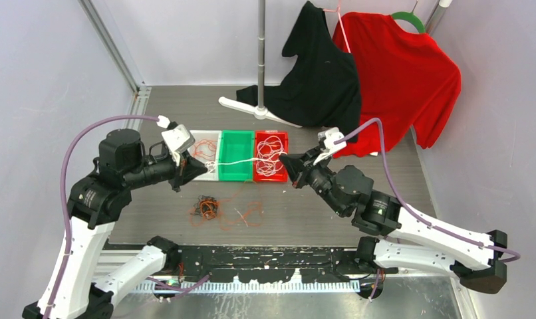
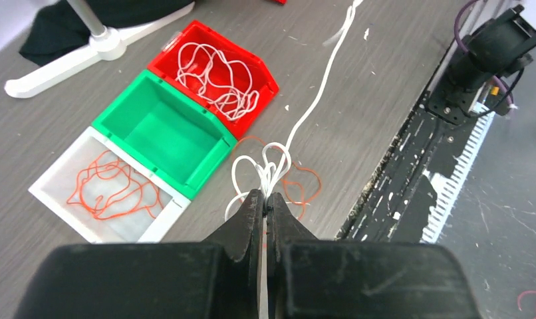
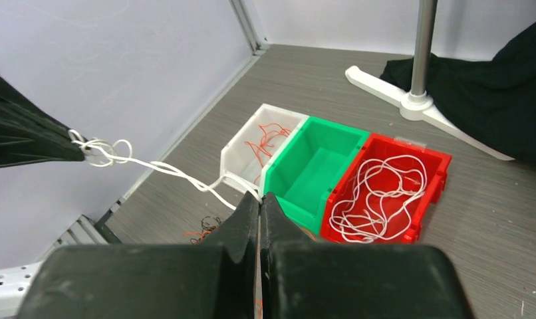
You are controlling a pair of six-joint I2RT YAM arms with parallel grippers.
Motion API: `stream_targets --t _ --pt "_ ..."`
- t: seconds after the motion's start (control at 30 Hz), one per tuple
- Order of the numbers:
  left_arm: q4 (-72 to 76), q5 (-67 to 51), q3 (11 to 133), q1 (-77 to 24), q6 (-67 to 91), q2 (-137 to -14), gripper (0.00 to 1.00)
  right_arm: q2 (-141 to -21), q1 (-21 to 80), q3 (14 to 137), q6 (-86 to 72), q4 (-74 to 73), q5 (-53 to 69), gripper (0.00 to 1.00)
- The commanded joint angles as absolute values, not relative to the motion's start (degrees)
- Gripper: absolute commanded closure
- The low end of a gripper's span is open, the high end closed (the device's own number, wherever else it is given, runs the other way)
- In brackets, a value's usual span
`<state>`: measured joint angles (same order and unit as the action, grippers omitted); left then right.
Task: Untangle the cables
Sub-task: Adjust the cable.
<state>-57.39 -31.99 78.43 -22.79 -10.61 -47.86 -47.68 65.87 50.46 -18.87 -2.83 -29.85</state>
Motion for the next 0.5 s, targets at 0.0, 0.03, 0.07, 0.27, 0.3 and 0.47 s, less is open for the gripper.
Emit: stream_targets --t 0.0,0.03,0.07,0.27,0.3,0.47 --pt "-50.6 -29.3 77.0 -22.9 -10.4 -45.5 1.00 -46.1 65.6 51.3 -17.6 -0.5 -25.7 0.99" --pt "-49.7 -31.1 76.5 -22.9 -9.2 -45.2 1.00 -47.0 65.6 51.8 -17.3 -0.5 -21.6 0.99" --pt "-48.9 -33.0 76.3 -22.9 -8.0 -45.1 1.00 -48.4 65.6 52.7 -17.4 -1.0 -17.5 0.99" --pt "-45.5 -32.0 77.3 -22.9 -5.9 -46.0 1.00 -53.7 65.6 56.7 -17.6 -6.5 -7.1 0.99" --pt "-44.7 -30.8 77.4 -22.9 -6.4 -45.6 1.00 -53.4 65.5 56.5 -17.7 -6.9 -7.7 0.99" --pt "-44.8 -31.8 78.0 -22.9 -7.1 -45.4 0.97 -50.5 65.5 53.1 -18.2 -3.1 -9.1 0.99"
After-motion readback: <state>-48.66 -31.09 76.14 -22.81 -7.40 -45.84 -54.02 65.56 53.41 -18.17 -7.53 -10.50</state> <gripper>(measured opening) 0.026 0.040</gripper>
